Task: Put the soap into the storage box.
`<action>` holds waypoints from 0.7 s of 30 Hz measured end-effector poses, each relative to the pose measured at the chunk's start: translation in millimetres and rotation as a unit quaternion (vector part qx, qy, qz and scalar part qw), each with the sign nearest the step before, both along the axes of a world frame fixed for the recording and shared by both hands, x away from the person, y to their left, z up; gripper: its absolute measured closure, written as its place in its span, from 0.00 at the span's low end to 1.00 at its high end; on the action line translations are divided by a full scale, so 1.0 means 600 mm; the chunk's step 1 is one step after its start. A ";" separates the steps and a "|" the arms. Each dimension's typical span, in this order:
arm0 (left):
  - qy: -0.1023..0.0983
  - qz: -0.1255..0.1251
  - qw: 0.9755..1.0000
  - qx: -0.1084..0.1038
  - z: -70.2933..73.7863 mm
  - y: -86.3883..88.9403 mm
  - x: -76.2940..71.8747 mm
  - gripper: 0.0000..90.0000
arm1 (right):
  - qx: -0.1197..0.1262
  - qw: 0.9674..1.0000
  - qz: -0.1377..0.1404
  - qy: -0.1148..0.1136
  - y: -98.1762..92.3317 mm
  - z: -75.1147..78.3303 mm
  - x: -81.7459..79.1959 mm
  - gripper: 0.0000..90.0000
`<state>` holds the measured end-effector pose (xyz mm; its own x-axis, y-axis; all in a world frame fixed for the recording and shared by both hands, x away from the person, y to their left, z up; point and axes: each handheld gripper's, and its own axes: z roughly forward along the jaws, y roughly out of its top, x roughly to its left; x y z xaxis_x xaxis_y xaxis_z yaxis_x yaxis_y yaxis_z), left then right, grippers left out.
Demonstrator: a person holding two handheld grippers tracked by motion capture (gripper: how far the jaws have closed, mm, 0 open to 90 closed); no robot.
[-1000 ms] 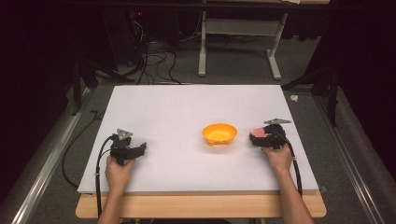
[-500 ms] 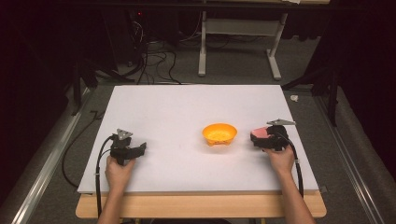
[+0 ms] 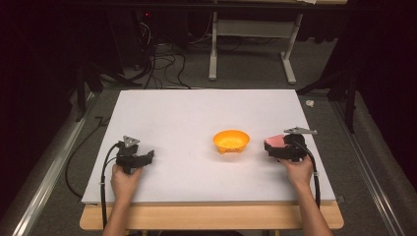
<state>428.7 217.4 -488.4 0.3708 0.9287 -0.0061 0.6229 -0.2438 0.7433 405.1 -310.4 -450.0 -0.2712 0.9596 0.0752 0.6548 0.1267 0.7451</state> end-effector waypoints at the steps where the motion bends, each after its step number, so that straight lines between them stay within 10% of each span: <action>1: 0.000 0.000 1.000 0.000 0.000 0.000 0.000 0.30 | 0.000 1.000 0.000 0.000 0.000 0.000 0.000 0.15; 21: 0.000 0.000 1.000 0.000 0.000 0.000 0.000 0.30 | 0.020 0.999 0.031 -0.004 0.023 0.029 -0.032 0.15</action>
<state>428.6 217.4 -488.4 0.3708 0.9287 -0.0058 0.6229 -0.2440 0.7433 385.7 -296.5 -432.8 -0.3299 0.9375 0.1109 0.6410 0.1362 0.7553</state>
